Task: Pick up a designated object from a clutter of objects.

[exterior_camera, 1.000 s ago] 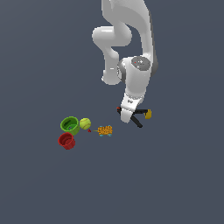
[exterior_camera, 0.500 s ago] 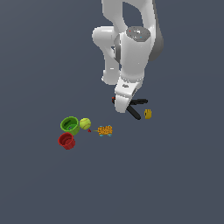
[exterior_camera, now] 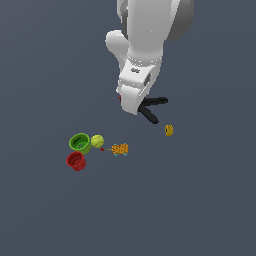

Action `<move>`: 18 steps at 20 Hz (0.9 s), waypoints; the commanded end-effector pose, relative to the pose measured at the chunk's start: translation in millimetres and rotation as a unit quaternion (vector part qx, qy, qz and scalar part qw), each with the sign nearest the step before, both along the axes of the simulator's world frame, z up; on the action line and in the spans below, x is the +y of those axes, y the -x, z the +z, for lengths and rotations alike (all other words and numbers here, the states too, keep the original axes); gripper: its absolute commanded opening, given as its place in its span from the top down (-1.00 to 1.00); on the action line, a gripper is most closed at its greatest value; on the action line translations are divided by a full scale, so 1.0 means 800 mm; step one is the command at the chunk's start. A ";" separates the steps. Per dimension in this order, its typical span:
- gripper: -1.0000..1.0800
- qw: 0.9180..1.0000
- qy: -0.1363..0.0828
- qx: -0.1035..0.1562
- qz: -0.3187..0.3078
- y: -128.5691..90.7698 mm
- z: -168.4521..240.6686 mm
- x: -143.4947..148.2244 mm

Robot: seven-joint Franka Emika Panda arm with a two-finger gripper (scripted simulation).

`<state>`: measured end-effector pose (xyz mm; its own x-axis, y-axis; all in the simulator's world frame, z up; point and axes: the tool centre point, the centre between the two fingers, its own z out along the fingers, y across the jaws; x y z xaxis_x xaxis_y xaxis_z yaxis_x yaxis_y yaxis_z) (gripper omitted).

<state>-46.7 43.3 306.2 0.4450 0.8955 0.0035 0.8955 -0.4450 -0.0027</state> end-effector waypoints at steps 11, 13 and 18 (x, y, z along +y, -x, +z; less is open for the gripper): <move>1.00 1.000 0.002 0.000 -0.001 -0.026 0.126 -0.041; 1.00 1.000 0.002 0.000 -0.001 -0.030 0.138 -0.045; 1.00 1.000 0.002 0.000 -0.001 -0.035 0.158 -0.051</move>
